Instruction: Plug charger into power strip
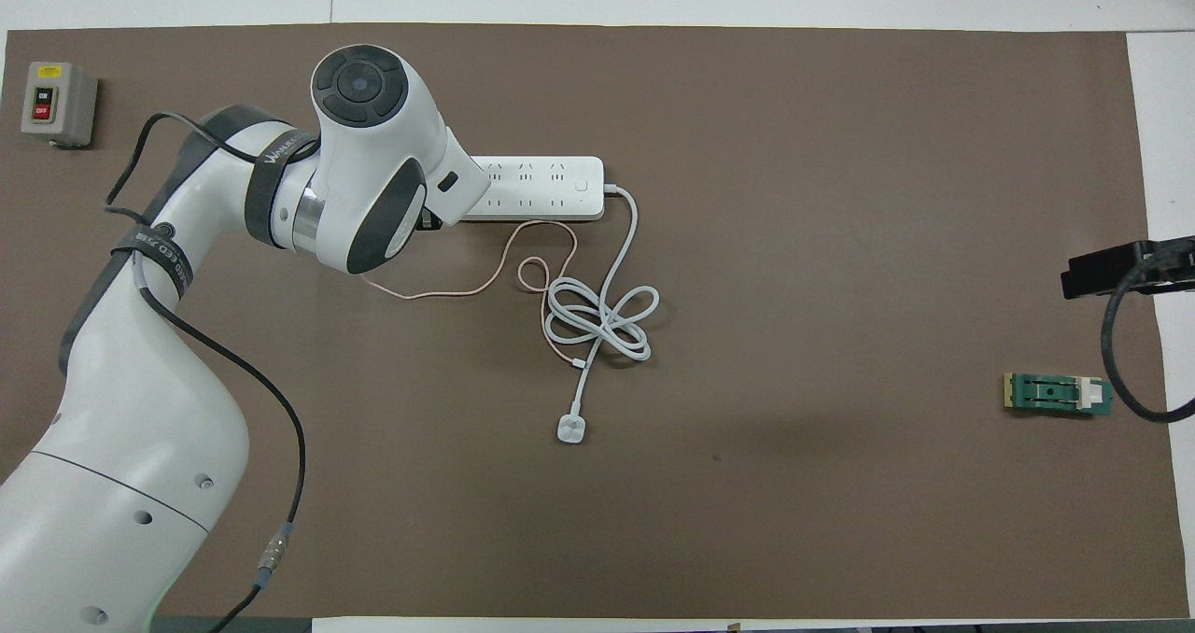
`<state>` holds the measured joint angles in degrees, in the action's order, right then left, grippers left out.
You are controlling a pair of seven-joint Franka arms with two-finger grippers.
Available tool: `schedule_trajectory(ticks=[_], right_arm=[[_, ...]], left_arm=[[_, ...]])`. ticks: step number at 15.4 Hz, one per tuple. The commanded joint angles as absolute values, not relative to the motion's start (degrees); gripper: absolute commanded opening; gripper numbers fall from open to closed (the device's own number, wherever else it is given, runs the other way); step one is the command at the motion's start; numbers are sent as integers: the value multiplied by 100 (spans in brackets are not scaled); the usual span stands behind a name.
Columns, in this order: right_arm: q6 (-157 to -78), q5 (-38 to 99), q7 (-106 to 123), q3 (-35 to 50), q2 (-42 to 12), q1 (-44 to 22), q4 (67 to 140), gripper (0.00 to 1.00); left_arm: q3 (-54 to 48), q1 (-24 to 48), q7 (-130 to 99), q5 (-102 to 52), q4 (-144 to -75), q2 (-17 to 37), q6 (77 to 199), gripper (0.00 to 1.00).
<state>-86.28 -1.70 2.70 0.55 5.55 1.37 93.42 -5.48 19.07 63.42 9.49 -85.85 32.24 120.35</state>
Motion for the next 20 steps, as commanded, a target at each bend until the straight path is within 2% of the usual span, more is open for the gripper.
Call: schedule_trajectory(ticks=[1,20], right_arm=[[-8613,-141,404,105,659,246,9431,100],[-8613,-141,404,105,659,246,9431,100]], left_arm=[[-510,1942,6231,1072,-8710,3208,12217,0],[-519,1986,6196,1002,-8780,3208,12155,0]])
